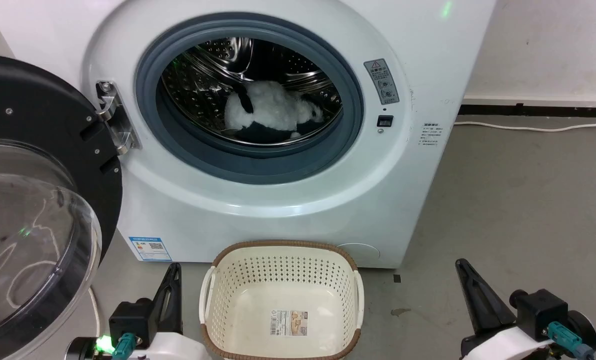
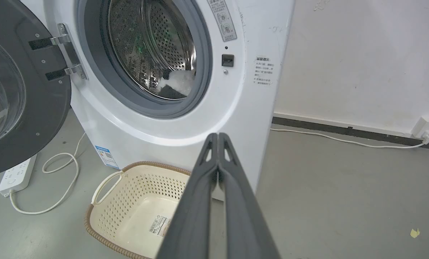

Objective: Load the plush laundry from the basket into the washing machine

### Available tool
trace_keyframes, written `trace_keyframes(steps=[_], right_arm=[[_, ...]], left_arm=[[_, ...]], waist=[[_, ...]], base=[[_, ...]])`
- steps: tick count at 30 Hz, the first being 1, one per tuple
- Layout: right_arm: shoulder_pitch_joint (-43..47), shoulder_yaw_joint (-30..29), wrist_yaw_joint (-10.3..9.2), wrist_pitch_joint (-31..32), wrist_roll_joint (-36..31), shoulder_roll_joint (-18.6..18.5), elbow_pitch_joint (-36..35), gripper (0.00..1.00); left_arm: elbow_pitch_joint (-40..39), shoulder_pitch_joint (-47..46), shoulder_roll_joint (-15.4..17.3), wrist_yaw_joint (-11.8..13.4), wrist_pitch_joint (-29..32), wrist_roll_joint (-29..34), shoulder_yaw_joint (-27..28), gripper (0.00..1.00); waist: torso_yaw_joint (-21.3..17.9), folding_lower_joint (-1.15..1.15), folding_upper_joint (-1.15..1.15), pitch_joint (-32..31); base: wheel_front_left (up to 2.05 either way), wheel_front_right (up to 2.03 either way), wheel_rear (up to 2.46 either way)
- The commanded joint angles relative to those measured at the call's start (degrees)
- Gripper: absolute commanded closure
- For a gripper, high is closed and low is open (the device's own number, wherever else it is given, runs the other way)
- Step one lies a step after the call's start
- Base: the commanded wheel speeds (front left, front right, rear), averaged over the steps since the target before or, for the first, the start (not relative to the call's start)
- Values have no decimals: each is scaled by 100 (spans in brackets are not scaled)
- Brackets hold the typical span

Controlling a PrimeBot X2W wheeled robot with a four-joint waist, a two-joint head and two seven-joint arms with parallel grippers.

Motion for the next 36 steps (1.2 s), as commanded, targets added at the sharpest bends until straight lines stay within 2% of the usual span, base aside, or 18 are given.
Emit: trace_keyframes(steps=[1, 36], right_arm=[[-66, -23, -3, 34, -47, -3, -45, 100], [-126, -112, -5, 469, -221, -4, -273, 100]], left_arm=[[-54, -88, -33, -27, 27, 76, 42, 100], [-261, -168, -83, -91, 460, 392, 180, 100]], waist=[[1, 0, 0, -2], [25, -1, 0, -37]], base=[[0, 0, 0], [0, 0, 0]])
